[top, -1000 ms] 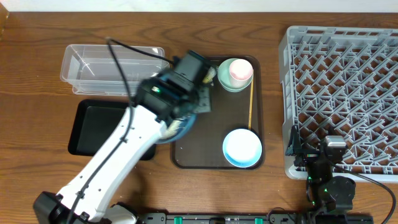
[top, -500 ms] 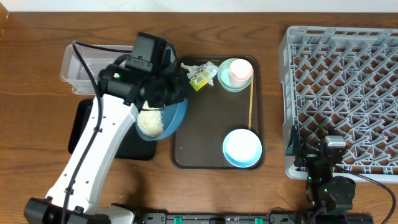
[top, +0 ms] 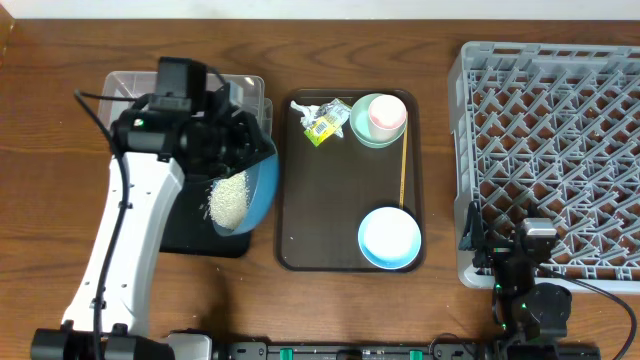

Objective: Sort waste into correct bins and load items into the dishwasher rack
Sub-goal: 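Lift the blue bowl and carry it left over the black tray, then tip the blue bowl to pour rice onto the black tray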

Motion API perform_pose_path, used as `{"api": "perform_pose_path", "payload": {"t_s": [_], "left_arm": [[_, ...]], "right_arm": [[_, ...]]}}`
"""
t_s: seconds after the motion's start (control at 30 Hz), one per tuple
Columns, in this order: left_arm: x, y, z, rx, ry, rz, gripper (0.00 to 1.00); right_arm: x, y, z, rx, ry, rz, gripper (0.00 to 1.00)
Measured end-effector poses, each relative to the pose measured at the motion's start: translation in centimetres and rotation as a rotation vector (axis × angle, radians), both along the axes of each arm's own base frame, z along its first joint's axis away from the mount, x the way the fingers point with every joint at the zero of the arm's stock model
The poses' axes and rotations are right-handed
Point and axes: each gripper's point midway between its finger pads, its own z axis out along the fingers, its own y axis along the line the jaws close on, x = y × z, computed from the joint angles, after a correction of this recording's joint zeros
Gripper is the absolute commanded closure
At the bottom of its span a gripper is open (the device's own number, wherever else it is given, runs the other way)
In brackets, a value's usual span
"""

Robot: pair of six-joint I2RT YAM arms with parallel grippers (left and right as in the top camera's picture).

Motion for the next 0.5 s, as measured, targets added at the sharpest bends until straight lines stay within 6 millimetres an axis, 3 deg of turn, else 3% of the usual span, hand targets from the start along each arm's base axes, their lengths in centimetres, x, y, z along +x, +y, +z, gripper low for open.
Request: {"api": "perform_pose_path", "payload": {"t_s": [0.5], "left_arm": [[-0.7,6.2,0.5,-0.296,-0.068,0.098,0.94]], "right_arm": [[0.0,0.0,0.0,0.0,0.0,0.0,0.01]]}}
